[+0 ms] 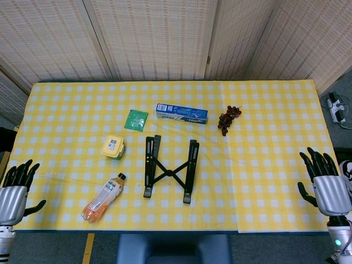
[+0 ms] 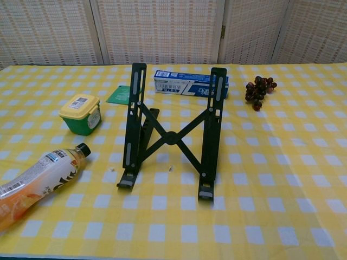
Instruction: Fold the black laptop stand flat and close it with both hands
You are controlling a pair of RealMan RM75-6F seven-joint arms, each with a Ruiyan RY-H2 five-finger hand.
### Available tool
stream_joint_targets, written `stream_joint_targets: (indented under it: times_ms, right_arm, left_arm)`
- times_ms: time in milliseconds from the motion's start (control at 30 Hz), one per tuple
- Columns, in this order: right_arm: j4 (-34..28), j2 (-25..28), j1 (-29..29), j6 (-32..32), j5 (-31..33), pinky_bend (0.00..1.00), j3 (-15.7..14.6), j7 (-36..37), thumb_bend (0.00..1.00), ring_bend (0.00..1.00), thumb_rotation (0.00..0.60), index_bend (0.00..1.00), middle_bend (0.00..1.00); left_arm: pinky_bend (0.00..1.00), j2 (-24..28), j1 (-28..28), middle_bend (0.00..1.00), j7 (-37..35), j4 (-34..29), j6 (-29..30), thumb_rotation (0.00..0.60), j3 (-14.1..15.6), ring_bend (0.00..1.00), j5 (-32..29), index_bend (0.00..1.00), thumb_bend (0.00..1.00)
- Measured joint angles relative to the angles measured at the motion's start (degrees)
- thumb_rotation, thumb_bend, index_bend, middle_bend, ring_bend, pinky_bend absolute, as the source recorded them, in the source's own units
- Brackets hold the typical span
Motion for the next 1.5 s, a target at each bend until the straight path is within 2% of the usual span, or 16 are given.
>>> stream_joint_targets:
  times_ms: [333, 633, 867, 1100, 1367, 1500]
  right_arm:
    - [-0.52, 0.32, 0.44, -0.71, -0.55, 0.0, -0.27, 1.39, 0.45, 0.02, 0.6, 0.0, 0.0]
    - [-0.67, 0.49, 2.35, -3.03, -2.88, 0.0, -0.87, 6.8, 0.45, 0.04, 0.6, 0.0, 0.0]
    - [-0.64, 0.12, 7.14, -10.16, -4.56, 0.0, -1.29, 15.26, 0.44, 0.04, 0.6, 0.0, 0.0]
    - [0.08, -1.52, 12.7, -17.36, -4.75, 0.0, -0.94, 19.84, 0.43, 0.04, 0.6, 0.0, 0.0]
    - [1.68, -4.82, 21.83, -27.04, -5.15, 0.0, 0.05, 31.73, 0.42, 0.04, 0.6, 0.0, 0.0]
    - [2.23, -6.38, 25.21, -29.89, -5.13, 0.0, 0.62, 36.23, 0.42, 0.04, 0.6, 0.0, 0.0]
  left_arm:
    - [0.0, -0.7, -0.51, 0.0, -1.22, 0.38, -0.23, 0.6, -0.33, 0.0, 0.13, 0.0, 0.21]
    - [0.0, -0.74, -1.31, 0.0, -4.68, 0.52, -0.7, 0.6, -0.09, 0.0, 1.95, 0.0, 0.21]
    - [0.0, -0.98, -1.93, 0.0, -5.29, 0.34, -0.94, 0.6, 0.12, 0.0, 2.97, 0.0, 0.21]
    - [0.0, -0.89, -2.45, 0.0, -5.36, -0.15, -1.64, 0.6, 0.26, 0.0, 3.09, 0.0, 0.21]
    - [0.0, -0.72, -2.79, 0.0, -6.0, -0.31, -2.25, 0.6, 0.55, 0.0, 3.12, 0.0, 0.21]
    - [0.0, -0.72, -2.81, 0.0, -6.27, -0.17, -2.34, 0.6, 0.64, 0.0, 3.03, 0.0, 0.21]
